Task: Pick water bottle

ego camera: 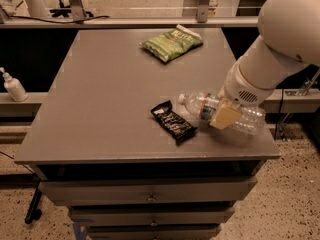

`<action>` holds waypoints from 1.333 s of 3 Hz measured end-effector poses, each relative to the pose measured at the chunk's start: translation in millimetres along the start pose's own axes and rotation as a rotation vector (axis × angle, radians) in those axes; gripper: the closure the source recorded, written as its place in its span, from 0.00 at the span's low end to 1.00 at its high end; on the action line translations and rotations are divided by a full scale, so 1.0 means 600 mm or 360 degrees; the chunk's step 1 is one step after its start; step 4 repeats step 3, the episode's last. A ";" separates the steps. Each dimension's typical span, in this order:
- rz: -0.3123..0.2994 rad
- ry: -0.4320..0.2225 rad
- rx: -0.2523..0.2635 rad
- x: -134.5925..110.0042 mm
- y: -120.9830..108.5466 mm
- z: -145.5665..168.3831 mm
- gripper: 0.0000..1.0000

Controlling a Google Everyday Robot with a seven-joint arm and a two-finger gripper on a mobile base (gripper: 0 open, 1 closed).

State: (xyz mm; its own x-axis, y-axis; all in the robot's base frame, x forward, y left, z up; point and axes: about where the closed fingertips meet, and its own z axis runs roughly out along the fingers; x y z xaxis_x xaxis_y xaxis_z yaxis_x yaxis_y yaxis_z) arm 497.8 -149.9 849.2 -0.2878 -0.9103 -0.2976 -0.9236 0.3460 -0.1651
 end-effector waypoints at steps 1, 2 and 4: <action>0.0021 -0.0148 -0.0005 -0.030 -0.028 -0.042 1.00; 0.0023 -0.0339 -0.0001 -0.068 -0.057 -0.105 1.00; 0.0019 -0.0377 0.0022 -0.081 -0.063 -0.123 1.00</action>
Offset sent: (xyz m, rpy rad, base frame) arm 0.0442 0.0168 0.1375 0.3423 -0.1278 0.0409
